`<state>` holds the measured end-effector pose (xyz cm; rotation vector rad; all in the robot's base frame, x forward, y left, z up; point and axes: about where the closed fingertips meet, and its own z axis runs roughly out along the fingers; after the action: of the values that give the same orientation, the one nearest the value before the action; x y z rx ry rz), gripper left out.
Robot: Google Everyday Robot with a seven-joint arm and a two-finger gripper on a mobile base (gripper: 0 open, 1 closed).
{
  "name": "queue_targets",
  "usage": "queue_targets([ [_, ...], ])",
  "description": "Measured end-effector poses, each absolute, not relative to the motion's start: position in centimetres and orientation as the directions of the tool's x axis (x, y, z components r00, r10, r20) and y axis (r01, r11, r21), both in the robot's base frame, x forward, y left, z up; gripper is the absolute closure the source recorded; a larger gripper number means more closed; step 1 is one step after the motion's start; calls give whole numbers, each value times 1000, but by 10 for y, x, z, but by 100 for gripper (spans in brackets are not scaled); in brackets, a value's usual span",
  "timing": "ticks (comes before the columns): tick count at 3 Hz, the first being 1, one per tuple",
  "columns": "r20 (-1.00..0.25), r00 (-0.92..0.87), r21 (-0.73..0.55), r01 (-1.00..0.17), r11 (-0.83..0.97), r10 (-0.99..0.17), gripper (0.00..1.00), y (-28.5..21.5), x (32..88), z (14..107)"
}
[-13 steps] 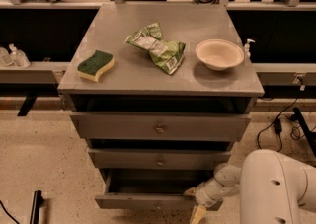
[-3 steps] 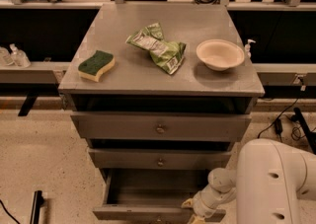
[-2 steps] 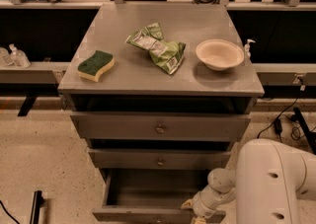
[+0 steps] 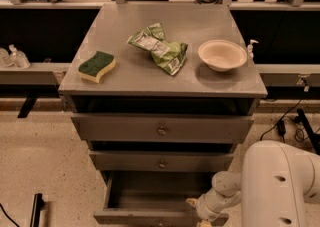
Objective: Open bottom drawer
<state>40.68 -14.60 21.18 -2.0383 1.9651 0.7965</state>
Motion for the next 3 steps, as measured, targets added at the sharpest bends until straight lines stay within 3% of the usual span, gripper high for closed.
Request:
queue_targets([
  [1,-479,-51,144,-989,-22,-876,2,-165,428,221],
  [3,-441,-81,8,-996,86,-894,48,-185,468,244],
])
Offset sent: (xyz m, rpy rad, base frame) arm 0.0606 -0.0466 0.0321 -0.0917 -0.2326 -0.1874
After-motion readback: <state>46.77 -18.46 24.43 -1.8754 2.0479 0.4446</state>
